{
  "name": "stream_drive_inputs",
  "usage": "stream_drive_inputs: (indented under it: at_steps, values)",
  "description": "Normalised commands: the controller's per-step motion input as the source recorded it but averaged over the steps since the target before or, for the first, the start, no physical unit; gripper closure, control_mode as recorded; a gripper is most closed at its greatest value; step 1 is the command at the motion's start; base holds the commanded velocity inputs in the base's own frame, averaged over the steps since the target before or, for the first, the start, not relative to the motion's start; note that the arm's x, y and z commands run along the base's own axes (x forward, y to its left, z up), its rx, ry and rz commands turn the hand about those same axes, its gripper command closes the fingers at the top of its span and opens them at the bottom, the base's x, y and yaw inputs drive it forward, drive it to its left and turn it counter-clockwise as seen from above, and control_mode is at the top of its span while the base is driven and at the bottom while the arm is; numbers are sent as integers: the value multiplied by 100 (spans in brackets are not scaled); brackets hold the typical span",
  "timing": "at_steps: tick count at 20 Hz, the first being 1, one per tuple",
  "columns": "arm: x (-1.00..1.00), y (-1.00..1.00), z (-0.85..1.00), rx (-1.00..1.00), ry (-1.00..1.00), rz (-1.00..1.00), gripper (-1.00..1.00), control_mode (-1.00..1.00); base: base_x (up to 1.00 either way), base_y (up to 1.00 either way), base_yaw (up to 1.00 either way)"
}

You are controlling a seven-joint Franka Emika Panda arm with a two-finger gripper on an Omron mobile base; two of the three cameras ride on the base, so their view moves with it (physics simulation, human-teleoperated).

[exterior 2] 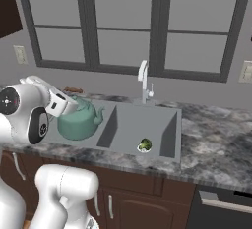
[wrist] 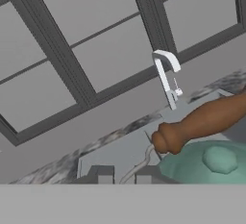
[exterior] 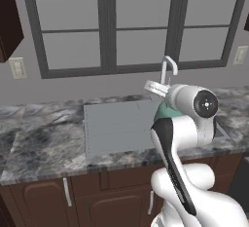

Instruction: Open the cabinet, pick the kettle from the cabinet, and place it in the sink.

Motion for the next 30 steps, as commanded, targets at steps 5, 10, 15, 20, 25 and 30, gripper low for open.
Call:
stream_drive_inputs:
  at_steps: [5, 10, 15, 20, 25, 30]
  values:
    - [0, 0, 0, 0, 0, 0, 100, -100, 0, 0, 0]
    - [-7, -2, 0, 0, -2, 4, 100, -100, 0, 0, 0]
    - [-12, -6, 3, -1, -3, 8, 100, -100, 0, 0, 0]
    - [-11, -10, 6, -4, 0, 16, 100, -100, 0, 0, 0]
    - [-10, -13, 4, -7, 0, 18, 100, -100, 0, 0, 0]
    - [-8, -20, 0, -3, 0, 22, 100, -100, 0, 0, 0]
